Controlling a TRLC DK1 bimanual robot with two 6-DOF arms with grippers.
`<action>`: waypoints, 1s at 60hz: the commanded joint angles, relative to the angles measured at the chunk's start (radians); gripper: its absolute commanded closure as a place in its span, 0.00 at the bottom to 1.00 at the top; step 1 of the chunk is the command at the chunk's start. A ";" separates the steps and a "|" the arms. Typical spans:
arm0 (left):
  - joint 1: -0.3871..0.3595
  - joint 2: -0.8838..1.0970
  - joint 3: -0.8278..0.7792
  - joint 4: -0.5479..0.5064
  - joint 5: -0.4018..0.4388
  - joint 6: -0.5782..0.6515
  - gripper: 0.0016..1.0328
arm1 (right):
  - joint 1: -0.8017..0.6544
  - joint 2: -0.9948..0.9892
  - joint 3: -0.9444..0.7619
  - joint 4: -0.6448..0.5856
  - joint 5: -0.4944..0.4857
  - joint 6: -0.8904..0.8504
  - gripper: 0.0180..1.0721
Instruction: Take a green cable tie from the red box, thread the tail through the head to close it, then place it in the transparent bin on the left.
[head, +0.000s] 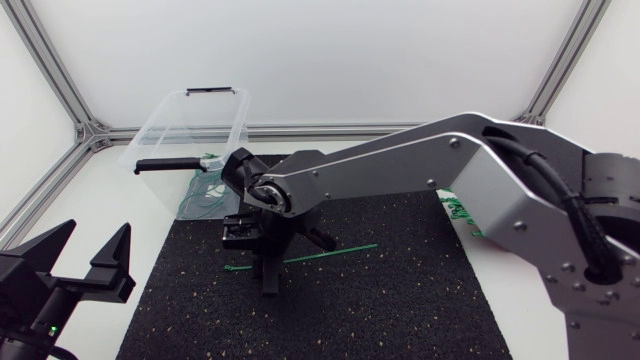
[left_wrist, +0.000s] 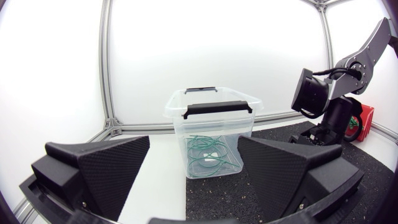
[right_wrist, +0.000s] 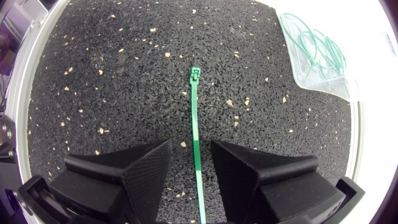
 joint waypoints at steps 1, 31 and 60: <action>0.005 -0.007 -0.042 -0.004 -0.007 0.014 0.04 | 0.006 0.051 0.003 0.022 0.031 -0.027 0.61; 0.004 -0.007 -0.042 -0.005 -0.007 0.014 0.04 | 0.016 0.063 -0.069 0.130 0.148 -0.080 0.68; 0.001 -0.007 -0.042 -0.007 -0.007 0.014 0.04 | -0.003 0.088 -0.033 0.137 0.159 -0.089 0.71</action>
